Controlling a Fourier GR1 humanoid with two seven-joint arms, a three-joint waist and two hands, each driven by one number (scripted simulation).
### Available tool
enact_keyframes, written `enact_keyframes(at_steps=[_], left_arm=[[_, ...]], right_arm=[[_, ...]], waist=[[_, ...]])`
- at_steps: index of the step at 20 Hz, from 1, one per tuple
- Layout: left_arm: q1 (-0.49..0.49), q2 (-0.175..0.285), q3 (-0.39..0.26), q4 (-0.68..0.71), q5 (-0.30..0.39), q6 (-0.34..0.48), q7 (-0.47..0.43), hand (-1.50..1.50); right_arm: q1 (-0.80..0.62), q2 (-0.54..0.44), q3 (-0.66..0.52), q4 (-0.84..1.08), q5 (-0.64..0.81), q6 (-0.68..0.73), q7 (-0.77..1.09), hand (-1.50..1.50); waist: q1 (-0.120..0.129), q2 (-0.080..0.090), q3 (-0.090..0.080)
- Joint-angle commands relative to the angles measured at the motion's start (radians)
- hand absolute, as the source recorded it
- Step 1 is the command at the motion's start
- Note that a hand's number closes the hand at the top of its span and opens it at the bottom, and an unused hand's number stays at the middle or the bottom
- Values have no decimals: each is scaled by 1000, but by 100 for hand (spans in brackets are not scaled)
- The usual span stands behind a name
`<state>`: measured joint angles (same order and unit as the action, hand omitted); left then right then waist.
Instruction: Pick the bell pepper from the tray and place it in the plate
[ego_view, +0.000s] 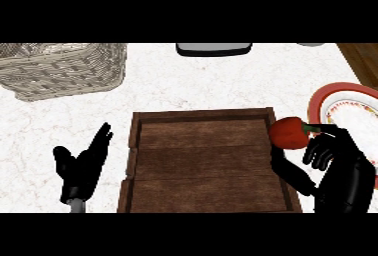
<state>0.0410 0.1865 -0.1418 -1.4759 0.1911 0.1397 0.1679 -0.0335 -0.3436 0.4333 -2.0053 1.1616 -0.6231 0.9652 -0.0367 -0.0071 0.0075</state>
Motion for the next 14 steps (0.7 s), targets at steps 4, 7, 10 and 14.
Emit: enact_keyframes(at_steps=[4,7,10,14], left_arm=[[1,-14,-9,31,0,-9,43,0],[16,-8,-33,-39,4,-24,80,0],[-33,-19,-20,1,-6,-12,85,0],[-12,-35,-21,53,-19,-29,12,0]], right_arm=[[148,-131,-255,105,-212,-266,-162,150],[54,-200,-390,223,-374,-281,-227,150],[23,-272,-434,366,-575,-318,-397,150],[-65,-304,-490,554,-770,-296,-582,150]], waist=[[27,8,-5],[42,9,-4],[43,11,-4],[52,12,-4]])
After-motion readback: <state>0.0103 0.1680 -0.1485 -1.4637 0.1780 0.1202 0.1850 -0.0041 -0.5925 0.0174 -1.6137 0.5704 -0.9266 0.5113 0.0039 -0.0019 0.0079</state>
